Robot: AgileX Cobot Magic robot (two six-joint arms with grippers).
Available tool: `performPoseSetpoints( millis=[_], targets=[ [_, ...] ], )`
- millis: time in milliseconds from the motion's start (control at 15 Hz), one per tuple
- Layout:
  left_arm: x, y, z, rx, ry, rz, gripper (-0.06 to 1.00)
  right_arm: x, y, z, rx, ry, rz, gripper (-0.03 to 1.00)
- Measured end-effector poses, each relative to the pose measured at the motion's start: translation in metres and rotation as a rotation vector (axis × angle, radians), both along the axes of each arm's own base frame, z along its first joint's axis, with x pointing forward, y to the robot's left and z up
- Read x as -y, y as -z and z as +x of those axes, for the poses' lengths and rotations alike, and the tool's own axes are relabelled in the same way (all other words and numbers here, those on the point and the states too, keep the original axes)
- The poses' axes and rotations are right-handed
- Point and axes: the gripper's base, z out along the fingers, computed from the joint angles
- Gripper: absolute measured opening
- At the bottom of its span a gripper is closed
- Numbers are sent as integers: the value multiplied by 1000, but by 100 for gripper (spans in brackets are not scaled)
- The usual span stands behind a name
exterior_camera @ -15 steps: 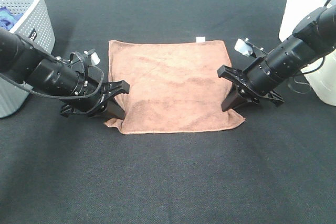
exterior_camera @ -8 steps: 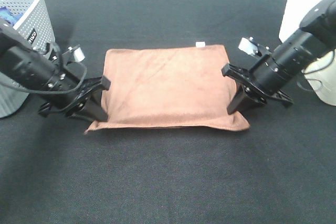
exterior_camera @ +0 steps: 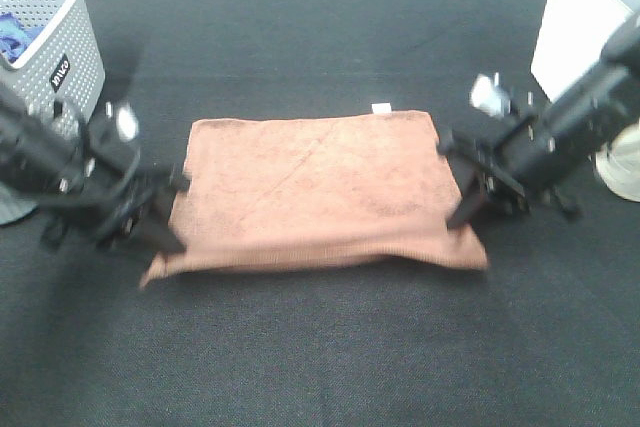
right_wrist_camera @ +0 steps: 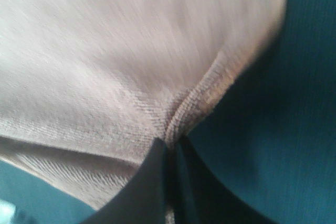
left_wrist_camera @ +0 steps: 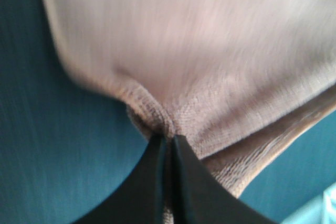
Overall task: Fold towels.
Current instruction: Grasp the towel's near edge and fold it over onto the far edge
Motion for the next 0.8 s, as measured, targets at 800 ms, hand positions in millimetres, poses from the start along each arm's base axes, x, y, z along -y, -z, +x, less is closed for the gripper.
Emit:
performPoseSetpoints(
  millis=[800],
  targets=[
    [9, -12, 129, 407, -96, 93, 1, -10, -3, 153, 265, 8, -23, 0]
  ],
)
